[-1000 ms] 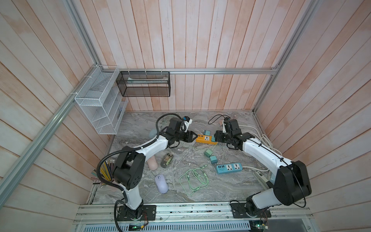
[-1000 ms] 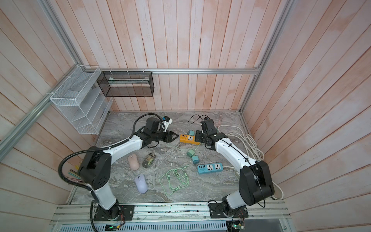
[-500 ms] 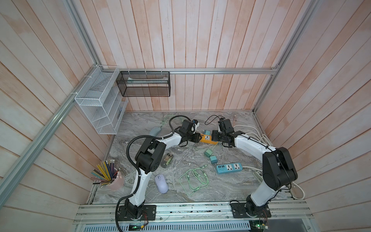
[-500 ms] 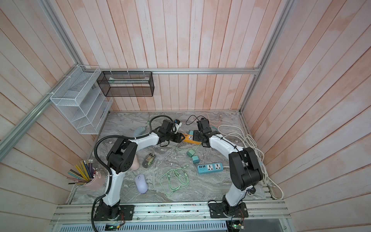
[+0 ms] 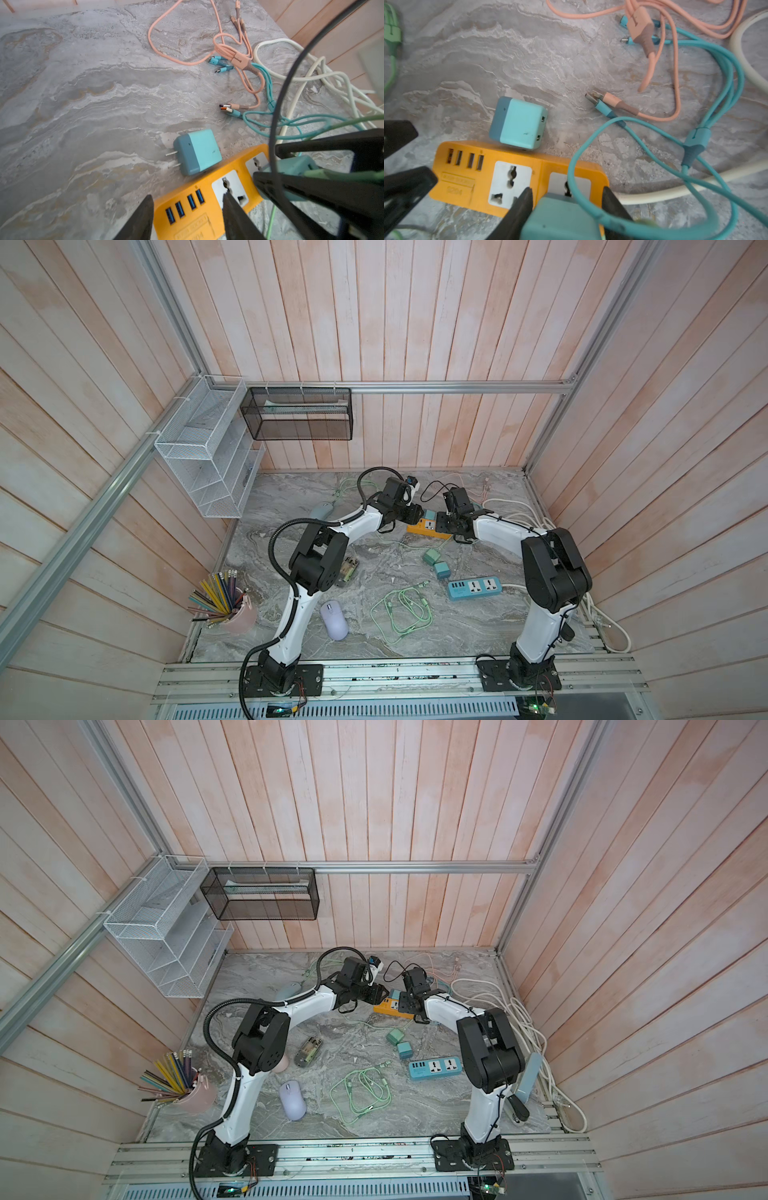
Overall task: Unplug the wireless mouse
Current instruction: Remove the plug from the socket.
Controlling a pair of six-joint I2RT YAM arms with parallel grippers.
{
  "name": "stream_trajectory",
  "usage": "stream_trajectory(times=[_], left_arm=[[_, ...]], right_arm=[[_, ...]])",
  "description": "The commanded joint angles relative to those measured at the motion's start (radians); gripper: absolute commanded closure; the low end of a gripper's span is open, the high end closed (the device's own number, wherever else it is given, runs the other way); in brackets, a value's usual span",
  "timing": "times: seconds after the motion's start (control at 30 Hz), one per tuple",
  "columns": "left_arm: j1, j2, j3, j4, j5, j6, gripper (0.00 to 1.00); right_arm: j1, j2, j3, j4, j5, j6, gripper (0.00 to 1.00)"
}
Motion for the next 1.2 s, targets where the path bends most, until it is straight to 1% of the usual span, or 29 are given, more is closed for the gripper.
stream_trajectory(times=[0.0, 0.13, 0.2, 0.4, 0.6, 0.63, 0.7, 0.83, 0.9, 1.0, 1.07, 1.13, 1.17], left_arm=[[-0.017, 0.046, 0.01, -0.078, -0.038, 0.056, 0.45], [-0.019, 0.033, -0.026, -0.065, -0.049, 0.059, 0.45], [-0.019, 0.023, -0.038, -0.06, -0.051, 0.058, 0.45], [-0.025, -0.005, -0.053, -0.053, -0.055, 0.058, 0.45], [-0.029, 0.033, -0.027, -0.086, -0.054, 0.058, 0.45], [-0.032, 0.037, -0.028, -0.091, -0.052, 0.084, 0.46], [-0.044, 0.035, -0.045, -0.087, -0.061, 0.102, 0.46], [-0.07, 0.036, -0.059, -0.098, -0.113, 0.136, 0.46], [-0.077, 0.048, -0.05, -0.118, -0.135, 0.151, 0.46], [-0.091, 0.067, -0.041, -0.148, -0.187, 0.18, 0.46], [-0.095, 0.07, -0.044, -0.156, -0.212, 0.188, 0.46], [-0.097, 0.068, -0.055, -0.151, -0.217, 0.187, 0.46], [-0.097, 0.064, -0.061, -0.147, -0.217, 0.186, 0.46]], right_arm=[[-0.005, 0.007, 0.006, 0.012, 0.027, 0.001, 0.58], [-0.006, -0.013, -0.029, 0.035, 0.019, -0.012, 0.73], [-0.005, -0.019, -0.042, 0.04, 0.017, -0.019, 0.76], [-0.004, -0.029, -0.052, 0.045, 0.019, -0.028, 0.78], [-0.005, -0.036, -0.041, 0.041, 0.023, -0.029, 0.82], [-0.004, -0.039, -0.035, 0.035, 0.024, -0.035, 0.82], [0.001, -0.044, -0.02, 0.022, 0.056, -0.041, 0.82], [0.042, -0.036, 0.022, -0.014, 0.199, -0.078, 0.82], [0.053, -0.025, 0.047, -0.037, 0.219, -0.079, 0.82], [0.059, -0.033, 0.055, -0.033, 0.208, -0.066, 0.82], [0.056, -0.05, 0.038, 0.007, 0.126, -0.065, 0.82], [0.056, -0.065, 0.023, 0.038, 0.098, -0.053, 0.82], [0.057, -0.07, 0.026, 0.035, 0.105, -0.055, 0.82]])
